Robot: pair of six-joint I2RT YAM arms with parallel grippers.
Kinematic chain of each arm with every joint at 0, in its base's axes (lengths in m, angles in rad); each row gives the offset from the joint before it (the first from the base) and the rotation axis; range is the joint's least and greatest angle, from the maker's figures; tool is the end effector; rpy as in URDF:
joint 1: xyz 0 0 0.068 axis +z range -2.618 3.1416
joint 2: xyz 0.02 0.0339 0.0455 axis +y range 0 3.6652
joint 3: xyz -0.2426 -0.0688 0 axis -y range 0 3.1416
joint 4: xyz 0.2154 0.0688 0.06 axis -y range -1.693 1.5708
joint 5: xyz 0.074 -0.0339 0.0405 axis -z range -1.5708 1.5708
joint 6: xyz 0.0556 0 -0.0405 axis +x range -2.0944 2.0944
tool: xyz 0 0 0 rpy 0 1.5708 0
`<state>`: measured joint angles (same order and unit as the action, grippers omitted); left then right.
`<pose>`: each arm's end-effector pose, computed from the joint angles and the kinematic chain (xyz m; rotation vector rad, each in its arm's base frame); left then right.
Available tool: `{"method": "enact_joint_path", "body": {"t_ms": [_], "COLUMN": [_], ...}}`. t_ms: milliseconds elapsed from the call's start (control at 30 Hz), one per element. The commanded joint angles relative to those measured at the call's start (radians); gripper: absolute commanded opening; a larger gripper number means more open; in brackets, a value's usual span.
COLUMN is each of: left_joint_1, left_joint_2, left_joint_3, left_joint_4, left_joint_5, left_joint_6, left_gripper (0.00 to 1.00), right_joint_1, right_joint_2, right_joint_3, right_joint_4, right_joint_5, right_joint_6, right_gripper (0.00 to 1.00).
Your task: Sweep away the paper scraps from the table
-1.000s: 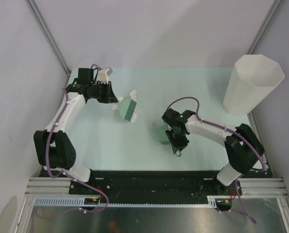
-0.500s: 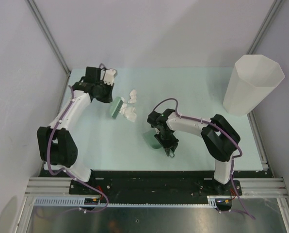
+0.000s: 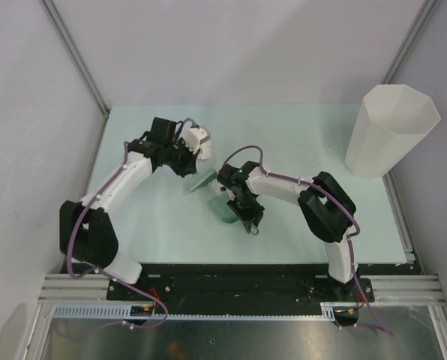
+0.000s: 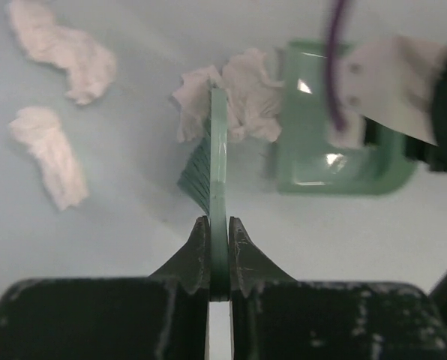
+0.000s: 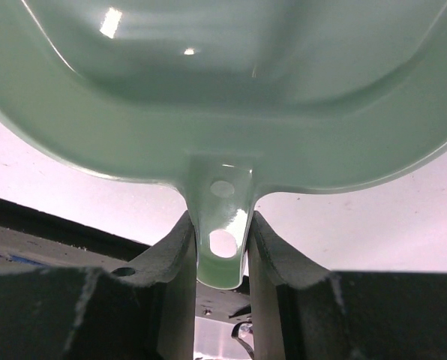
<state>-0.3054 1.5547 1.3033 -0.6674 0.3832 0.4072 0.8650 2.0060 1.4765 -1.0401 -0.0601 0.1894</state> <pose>0.2950 -0.1148 0.2608 1.0013 2.2314 -0.4308 0.2171 0.2599 0.1470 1.0312 -2.9355 -0.0818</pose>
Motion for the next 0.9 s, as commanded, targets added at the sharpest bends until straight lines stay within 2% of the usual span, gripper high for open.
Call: {"method": "enact_joint_path", "body": {"t_ms": [0, 133, 200, 333, 500, 667, 867], "left_joint_1": [-0.034, -0.018, -0.018, -0.012, -0.011, -0.012, -0.017], "left_joint_2": [-0.139, -0.208, -0.206, -0.167, -0.078, 0.045, 0.163], "left_joint_3": [-0.079, -0.081, -0.047, 0.020, 0.089, 0.187, 0.272], "left_joint_4": [-0.024, -0.037, -0.040, -0.041, -0.041, -0.040, -0.041], "left_joint_5": [0.174, 0.223, 0.185, 0.114, 0.095, 0.074, 0.085], "left_joint_6": [0.119, 0.117, 0.095, 0.039, 0.022, -0.021, -0.048], "left_gripper": [0.00, 0.00, 0.00, 0.00, 0.00, 0.00, 0.00], "right_joint_1": [-0.020, -0.029, -0.020, 0.020, 0.040, 0.017, -0.076], "right_joint_2": [0.011, -0.032, -0.067, -0.177, -0.266, -0.240, -0.123], "right_joint_3": [0.012, -0.038, -0.045, -0.047, -0.064, -0.101, -0.101], "right_joint_4": [-0.006, -0.010, -0.041, -0.128, -0.247, -0.302, -0.233], "right_joint_5": [0.026, 0.011, 0.014, -0.033, -0.105, -0.096, -0.112], "right_joint_6": [-0.016, -0.002, 0.004, 0.025, 0.042, 0.005, -0.039], "right_gripper": [0.00, 0.00, 0.00, 0.00, 0.00, 0.00, 0.00]}}
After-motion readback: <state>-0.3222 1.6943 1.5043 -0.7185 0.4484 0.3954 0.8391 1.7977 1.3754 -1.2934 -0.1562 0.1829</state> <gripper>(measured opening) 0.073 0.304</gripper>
